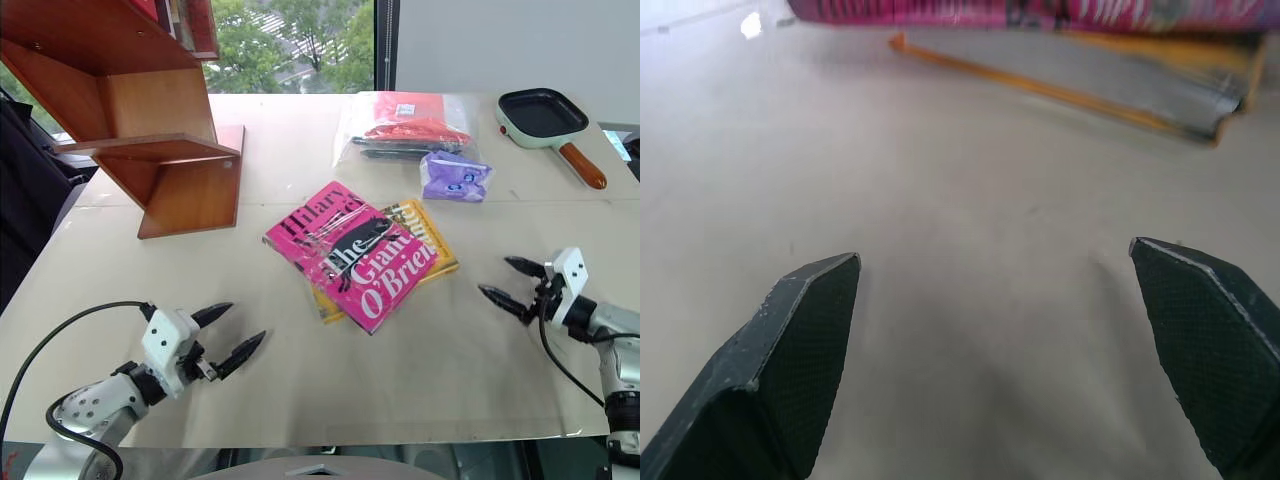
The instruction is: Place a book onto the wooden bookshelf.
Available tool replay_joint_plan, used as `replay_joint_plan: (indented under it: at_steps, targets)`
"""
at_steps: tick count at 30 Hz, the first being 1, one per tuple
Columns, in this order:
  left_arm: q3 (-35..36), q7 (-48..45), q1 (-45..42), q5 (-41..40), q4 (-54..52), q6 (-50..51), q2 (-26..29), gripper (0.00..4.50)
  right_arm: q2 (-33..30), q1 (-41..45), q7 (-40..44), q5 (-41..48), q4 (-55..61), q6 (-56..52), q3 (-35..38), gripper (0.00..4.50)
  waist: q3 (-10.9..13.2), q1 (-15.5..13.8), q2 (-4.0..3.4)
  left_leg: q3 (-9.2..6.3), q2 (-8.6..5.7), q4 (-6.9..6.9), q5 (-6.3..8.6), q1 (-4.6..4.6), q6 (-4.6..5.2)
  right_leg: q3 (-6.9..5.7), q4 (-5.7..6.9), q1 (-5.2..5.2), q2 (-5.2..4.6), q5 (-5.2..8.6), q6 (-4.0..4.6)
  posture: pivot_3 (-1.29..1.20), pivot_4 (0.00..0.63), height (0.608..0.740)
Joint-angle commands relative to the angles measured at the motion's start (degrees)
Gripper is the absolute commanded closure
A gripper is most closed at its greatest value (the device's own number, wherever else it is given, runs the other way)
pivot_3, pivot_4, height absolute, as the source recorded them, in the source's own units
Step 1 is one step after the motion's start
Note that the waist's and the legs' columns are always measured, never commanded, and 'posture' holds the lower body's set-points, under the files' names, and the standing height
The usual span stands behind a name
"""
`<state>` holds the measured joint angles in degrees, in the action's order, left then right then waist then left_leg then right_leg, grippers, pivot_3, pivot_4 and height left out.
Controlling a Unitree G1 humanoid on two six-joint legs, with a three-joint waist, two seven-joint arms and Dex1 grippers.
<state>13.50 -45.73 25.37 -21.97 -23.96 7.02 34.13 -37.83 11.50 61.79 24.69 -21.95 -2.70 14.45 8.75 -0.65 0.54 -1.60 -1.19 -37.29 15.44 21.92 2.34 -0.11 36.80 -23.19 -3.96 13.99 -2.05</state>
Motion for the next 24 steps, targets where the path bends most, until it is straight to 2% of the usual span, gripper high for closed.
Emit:
replay_joint_plan:
  at_steps: [1,6,7,9,11,12,13,15,16,24]
  targets:
    - [6.25,-7.48,-0.84,-6.87,-1.35,-0.25,4.89,0.06,0.83,6.43,-5.55,-1.03,1.89,-2.68,-0.39,0.00,0.04,0.07,-0.04,0.01,0.00,0.00,0.00,-0.01,0.00,-0.01,0.01,0.00,0.00,0.00,0.00,0.00,0.150,0.735]
    - [12.83,-15.03,-2.76,-13.15,-1.23,1.98,12.13,0.06,1.60,15.47,-8.52,-5.67,-0.11,-7.78,-5.94,0.00,0.06,-0.04,-0.06,0.02,-0.01,0.00,-0.01,0.11,-0.01,-0.05,0.00,-0.10,0.00,0.00,0.01,0.00,0.150,0.735]
    - [14.09,-16.35,-3.30,-14.81,-1.37,2.98,13.39,0.02,2.24,17.19,-8.14,-5.63,-0.54,-8.31,-6.66,0.26,0.07,-0.06,-0.04,0.01,-0.02,-0.01,-0.01,0.16,-0.01,-0.07,-0.01,-0.13,0.00,0.00,0.00,0.00,0.150,0.735]
    - [16.22,-18.44,-4.06,-16.80,-1.66,4.20,15.31,0.00,2.95,19.25,-5.74,-5.60,-0.79,-8.99,-8.41,0.88,0.08,-0.02,-0.05,0.01,-0.03,-0.03,-0.01,0.30,-0.02,-0.08,-0.02,-0.23,0.00,-0.02,-0.03,0.00,0.150,0.735]
    - [18.20,-20.26,-4.23,-18.49,-1.92,5.57,16.78,0.00,3.36,20.47,-3.47,-6.40,-0.95,-8.99,-10.65,1.88,0.09,0.00,-0.06,-0.03,-0.04,-0.03,-0.01,0.42,-0.02,-0.14,-0.03,-0.32,0.00,-0.09,-0.16,0.00,0.150,0.735]
    - [18.89,-21.00,-4.09,-18.97,-2.07,6.17,17.28,0.00,3.52,20.85,-2.56,-6.67,-0.99,-8.68,-11.47,2.16,0.09,0.03,-0.07,-0.06,-0.04,-0.03,-0.02,0.47,-0.02,-0.17,-0.03,-0.34,0.00,-0.10,-0.18,0.00,0.150,0.735]
    - [19.53,-21.61,-3.93,-19.12,-2.19,6.44,17.60,0.00,3.64,21.08,-1.72,-6.73,-0.78,-8.81,-12.15,2.83,0.10,0.08,-0.08,-0.09,-0.04,-0.04,-0.02,0.51,-0.03,-0.21,-0.04,-0.37,0.00,-0.11,-0.19,0.00,0.150,0.735]
    - [20.73,-21.99,-4.03,-19.65,-2.50,7.21,17.76,0.00,3.70,21.17,0.00,-6.62,-0.08,-9.05,-13.25,3.73,0.11,0.08,-0.08,-0.10,-0.04,-0.04,-0.02,0.54,-0.03,-0.23,-0.05,-0.39,0.01,-0.12,-0.21,0.00,0.150,0.735]
    - [21.28,-22.13,-4.01,-19.95,-2.67,7.61,17.74,0.00,3.83,20.99,0.77,-6.48,0.64,-9.37,-13.89,4.34,0.12,0.08,-0.08,-0.11,-0.05,-0.04,-0.02,0.55,-0.03,-0.24,-0.05,-0.39,0.01,-0.12,-0.21,0.00,0.150,0.735]
    - [24.41,-18.87,-6.81,-27.28,-4.52,13.43,15.61,0.00,4.79,19.12,3.84,-4.68,7.45,-13.66,-16.26,4.43,0.16,0.19,-0.10,-0.24,-0.05,-0.11,-0.02,0.56,-0.04,-0.34,0.01,-0.38,0.01,-0.13,-0.22,0.00,0.150,0.735]
